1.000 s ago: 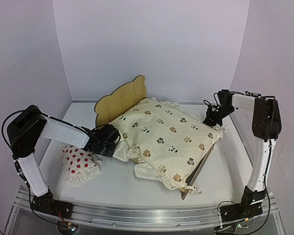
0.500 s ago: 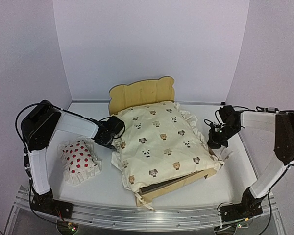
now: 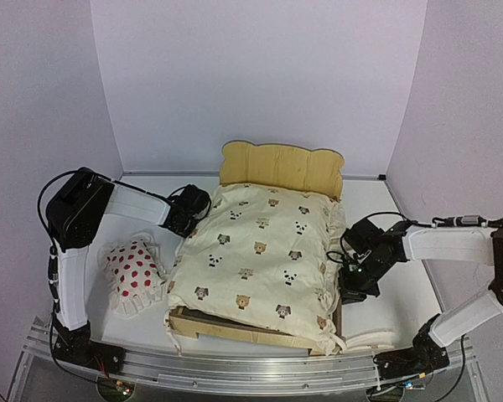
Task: Set up the pet bed
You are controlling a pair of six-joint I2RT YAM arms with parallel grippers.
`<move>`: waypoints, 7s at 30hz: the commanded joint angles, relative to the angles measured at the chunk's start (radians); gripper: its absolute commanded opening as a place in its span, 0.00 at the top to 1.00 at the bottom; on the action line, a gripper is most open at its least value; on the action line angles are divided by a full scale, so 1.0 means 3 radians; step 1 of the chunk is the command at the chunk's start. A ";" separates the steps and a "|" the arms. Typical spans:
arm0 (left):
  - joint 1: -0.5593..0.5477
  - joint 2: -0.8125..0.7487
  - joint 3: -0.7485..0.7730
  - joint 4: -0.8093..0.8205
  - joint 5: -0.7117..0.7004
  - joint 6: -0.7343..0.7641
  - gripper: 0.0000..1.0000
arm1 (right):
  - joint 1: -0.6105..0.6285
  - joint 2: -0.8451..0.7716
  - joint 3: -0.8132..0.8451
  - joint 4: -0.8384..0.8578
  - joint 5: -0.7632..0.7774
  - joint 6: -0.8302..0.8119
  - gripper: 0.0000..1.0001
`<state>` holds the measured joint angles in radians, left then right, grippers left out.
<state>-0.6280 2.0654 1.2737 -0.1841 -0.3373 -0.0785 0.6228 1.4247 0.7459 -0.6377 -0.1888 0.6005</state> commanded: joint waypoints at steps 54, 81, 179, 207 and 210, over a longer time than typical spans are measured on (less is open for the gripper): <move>-0.1627 -0.2007 -0.0324 -0.2267 -0.0162 -0.1537 0.47 | -0.1580 0.2290 0.4247 0.0124 -0.1371 -0.3532 0.30; -0.1937 -0.2614 -0.0895 -0.1768 0.0651 -0.1179 0.55 | -0.1806 0.1808 0.3462 0.0393 -0.1123 -0.3353 1.00; -0.0362 0.0186 0.0682 -0.0054 0.0546 -0.0510 0.63 | -0.1774 -0.1515 0.0183 0.0034 -0.0177 -0.0452 1.00; -0.0361 -0.2099 -0.0562 -0.0894 0.0128 -0.0923 0.01 | -0.1774 -0.1288 0.1671 -0.0523 0.0506 -0.1012 0.02; -0.0361 -0.2506 -0.0928 -0.0919 0.0264 -0.0979 0.03 | -0.1774 -0.1178 0.1936 -0.0518 0.0042 -0.0895 0.02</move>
<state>-0.7349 1.4551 1.1027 -0.4072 -0.2763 -0.3288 0.0860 1.0371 1.2162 -0.7852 -0.0308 0.3081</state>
